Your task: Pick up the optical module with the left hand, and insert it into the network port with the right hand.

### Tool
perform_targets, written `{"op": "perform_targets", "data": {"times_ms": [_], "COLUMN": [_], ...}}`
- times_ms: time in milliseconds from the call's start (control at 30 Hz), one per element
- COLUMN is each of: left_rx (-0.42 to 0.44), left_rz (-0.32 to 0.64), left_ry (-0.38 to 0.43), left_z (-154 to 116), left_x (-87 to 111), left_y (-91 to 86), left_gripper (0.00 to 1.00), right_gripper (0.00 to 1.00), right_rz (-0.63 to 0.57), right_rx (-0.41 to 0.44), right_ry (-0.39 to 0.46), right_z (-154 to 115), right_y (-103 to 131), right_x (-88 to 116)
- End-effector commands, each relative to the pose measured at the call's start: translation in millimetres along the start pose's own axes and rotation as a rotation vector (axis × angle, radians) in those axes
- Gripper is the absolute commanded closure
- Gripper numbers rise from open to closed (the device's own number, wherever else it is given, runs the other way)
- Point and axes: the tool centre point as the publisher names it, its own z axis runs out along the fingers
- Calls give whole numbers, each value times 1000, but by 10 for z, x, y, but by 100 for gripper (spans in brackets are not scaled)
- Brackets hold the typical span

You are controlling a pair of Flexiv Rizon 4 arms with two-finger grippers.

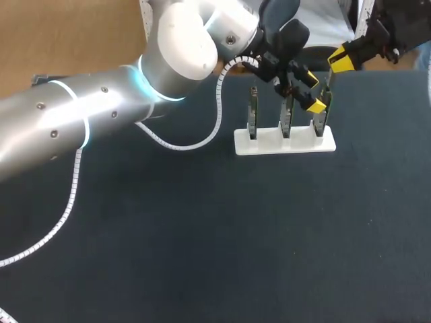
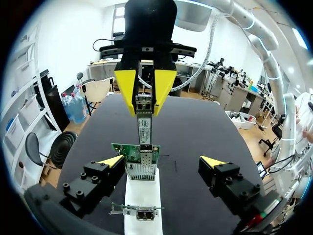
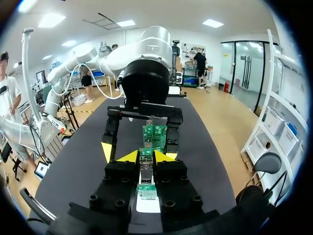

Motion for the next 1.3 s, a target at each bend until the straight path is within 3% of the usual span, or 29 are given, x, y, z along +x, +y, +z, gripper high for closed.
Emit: {"op": "perform_targets", "data": {"times_ms": [33, 767, 1067, 1300], "left_rx": [5, 5, 5, 5], "left_rz": [1, 1, 1, 1], "left_ry": [4, 4, 4, 4], "left_z": [6, 6, 6, 6], "left_x": [-10, -10, -10, -10], "left_y": [25, 25, 25, 25], "left_gripper": [0, 0, 0, 0], "right_gripper": [100, 100, 100, 100], "right_rz": [-3, 18, -10, -15], "right_rx": [-14, -11, 7, 5], "right_ry": [13, 26, 15, 44], "right_z": [25, 93, 38, 67], "right_y": [-52, -22, 25, 41], "right_x": [2, 45, -69, -40]}}
